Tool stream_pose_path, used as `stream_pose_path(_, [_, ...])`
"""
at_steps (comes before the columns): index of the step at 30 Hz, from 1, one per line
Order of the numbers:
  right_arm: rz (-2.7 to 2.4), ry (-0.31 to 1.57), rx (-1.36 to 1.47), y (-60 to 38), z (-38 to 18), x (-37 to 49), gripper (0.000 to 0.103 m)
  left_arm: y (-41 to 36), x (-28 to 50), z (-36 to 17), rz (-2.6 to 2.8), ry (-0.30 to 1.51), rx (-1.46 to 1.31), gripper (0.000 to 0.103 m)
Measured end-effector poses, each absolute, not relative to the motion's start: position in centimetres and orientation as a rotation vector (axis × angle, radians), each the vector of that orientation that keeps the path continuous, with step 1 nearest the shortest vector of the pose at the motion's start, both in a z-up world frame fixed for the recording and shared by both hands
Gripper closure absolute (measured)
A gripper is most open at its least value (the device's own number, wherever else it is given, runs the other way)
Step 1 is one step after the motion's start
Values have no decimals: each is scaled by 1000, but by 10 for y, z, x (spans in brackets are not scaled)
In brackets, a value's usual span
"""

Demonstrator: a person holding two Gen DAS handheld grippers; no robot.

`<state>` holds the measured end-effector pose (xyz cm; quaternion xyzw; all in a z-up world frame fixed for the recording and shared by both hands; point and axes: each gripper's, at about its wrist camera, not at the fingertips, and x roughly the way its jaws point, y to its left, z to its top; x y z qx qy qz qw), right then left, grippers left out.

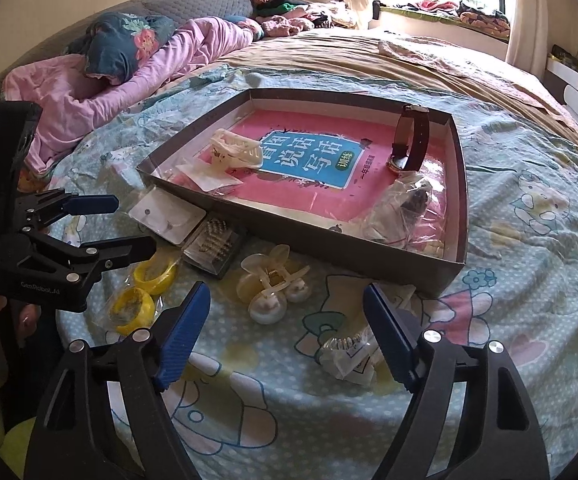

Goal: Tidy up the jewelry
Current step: 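Grasp the bagged earring card with the left tool, then lift the earring card with the left tool while the right tool grasps the cream claw clip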

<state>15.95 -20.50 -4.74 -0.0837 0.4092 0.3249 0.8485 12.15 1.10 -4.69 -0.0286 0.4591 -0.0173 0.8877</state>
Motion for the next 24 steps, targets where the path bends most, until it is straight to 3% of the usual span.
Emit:
stream_pose_path(14, [696, 877, -197, -197, -53, 168, 28, 9, 143, -54, -59, 969, -82, 10])
stream_pose_path(19, [710, 883, -213, -190, -56, 171, 30, 11, 143, -55, -75, 971, -85, 21])
stream_pose_path(24, [734, 895, -233, -179, -63, 176, 46, 11, 141, -54, -84, 969, -79, 36])
